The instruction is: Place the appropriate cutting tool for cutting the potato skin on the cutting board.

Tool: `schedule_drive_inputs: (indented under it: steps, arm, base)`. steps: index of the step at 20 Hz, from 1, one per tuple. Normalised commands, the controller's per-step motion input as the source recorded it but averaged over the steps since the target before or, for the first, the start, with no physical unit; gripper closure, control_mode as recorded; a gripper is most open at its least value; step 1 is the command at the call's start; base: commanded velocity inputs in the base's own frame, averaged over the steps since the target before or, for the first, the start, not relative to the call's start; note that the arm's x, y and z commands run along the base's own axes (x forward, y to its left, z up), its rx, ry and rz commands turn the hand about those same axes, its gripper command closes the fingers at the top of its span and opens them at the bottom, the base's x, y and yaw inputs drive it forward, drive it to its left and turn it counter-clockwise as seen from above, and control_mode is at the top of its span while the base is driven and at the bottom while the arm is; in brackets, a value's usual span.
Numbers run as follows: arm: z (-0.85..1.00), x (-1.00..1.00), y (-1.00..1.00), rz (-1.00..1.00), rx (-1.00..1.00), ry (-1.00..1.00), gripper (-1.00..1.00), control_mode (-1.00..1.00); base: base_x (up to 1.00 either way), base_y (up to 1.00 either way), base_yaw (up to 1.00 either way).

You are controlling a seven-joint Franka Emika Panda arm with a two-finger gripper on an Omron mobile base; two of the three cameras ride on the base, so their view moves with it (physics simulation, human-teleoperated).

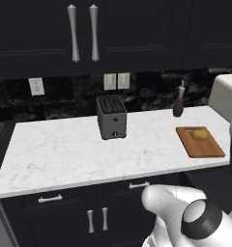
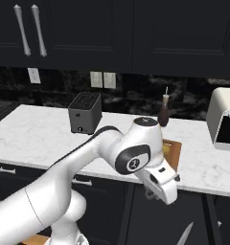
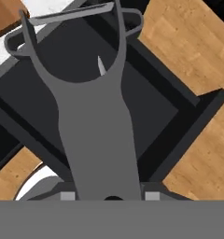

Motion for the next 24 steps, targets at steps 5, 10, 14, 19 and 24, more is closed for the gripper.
schedule_drive_inputs:
  steps: [5, 10, 14, 19, 24]
  arm:
    - [0.58, 0.99, 0.16, 0.16, 0.10, 0.07, 1.00, -1.00]
    - [-0.13, 0.99, 0.06, 0.35, 0.19, 0.13, 1.00, -1.00]
    - [-0.69, 0.79, 0.00, 0.45, 0.14, 0.14, 1.00, -1.00]
    - [-0.55, 0.52, 0.00, 0.49, 0.05, 0.03, 1.00, -1.00]
    - [-0.65, 0.59, 0.00, 0.47, 0.05, 0.02, 1.00, -1.00]
  base:
    - [0.00, 0.00, 0.00]
    - [0.00, 0.00, 0.00]
    - [0.00, 0.00, 0.00]
    - [0.00, 0.00, 0.00]
    - [0.00, 0.00, 0.00]
